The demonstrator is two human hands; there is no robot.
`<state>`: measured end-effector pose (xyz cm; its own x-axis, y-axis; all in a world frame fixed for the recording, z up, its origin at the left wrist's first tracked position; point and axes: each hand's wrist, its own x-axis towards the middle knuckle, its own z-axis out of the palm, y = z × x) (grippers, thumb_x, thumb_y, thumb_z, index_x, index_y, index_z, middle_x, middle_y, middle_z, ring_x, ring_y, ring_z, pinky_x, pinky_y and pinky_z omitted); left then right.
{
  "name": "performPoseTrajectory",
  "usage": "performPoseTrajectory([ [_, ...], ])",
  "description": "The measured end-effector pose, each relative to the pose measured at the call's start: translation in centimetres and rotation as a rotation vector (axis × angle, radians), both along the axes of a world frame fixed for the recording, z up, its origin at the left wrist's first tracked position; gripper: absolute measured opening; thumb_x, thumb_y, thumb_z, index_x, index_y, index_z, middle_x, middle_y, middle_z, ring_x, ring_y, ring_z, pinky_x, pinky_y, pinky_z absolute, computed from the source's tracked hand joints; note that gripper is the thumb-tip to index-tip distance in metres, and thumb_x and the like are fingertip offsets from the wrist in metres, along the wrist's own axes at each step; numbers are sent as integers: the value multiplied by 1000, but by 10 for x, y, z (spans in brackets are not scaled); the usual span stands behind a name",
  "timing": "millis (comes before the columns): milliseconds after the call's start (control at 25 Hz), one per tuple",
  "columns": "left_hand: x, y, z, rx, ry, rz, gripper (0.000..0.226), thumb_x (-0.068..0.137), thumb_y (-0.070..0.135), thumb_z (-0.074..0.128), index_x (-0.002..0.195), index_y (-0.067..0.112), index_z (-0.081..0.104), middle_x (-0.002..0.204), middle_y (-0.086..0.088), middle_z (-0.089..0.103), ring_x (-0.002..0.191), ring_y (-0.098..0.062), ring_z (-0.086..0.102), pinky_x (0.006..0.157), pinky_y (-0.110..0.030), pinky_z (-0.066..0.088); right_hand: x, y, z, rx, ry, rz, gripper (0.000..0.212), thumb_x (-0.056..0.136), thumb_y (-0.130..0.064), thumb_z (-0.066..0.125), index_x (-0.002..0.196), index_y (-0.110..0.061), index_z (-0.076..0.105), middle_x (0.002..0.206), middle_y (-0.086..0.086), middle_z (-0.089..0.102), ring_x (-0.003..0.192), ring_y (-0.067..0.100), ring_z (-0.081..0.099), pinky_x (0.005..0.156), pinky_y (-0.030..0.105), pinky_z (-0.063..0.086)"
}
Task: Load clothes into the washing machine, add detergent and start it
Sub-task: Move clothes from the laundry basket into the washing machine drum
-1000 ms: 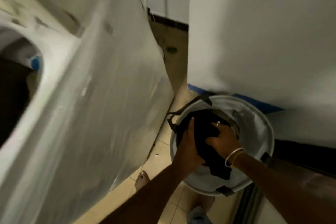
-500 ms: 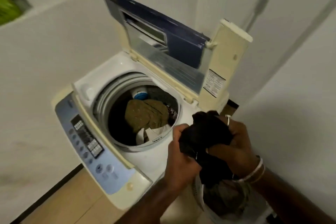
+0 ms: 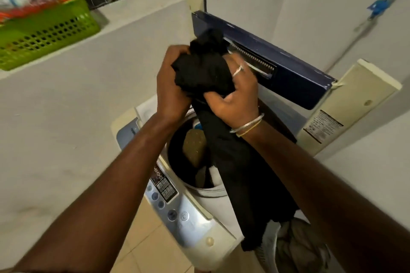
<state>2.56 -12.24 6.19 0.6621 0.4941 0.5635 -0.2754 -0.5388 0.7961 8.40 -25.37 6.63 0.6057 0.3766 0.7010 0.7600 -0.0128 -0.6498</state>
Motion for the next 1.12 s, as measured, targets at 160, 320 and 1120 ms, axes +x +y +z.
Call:
performPoseTrajectory([
  [160,3,35,-110,418,884,-160,34,96,20,56,130,19,53,125,-2,61,116,-18,59,102,-37,47,5,-17,-119,-1062,303,-25,85,79,-47,67,150,-16,31,131,11,56,118,34,57,98,47,48],
  [320,-21,20,-177,636,1311,-390,40,85,16,65,125,14,56,120,-12,63,110,-32,63,92,-38,52,4,-53,-136,-1588,331,140,87,82,-62,64,151,-22,29,145,8,49,129,32,52,102,44,45],
  [1120,-18,0,-87,-676,627,-328,79,74,37,85,141,38,41,134,11,57,119,-8,59,95,-32,55,71,73,-78,258,1378,44,21,96,7,51,86,-11,56,119,25,54,95,34,61,67,36,60],
])
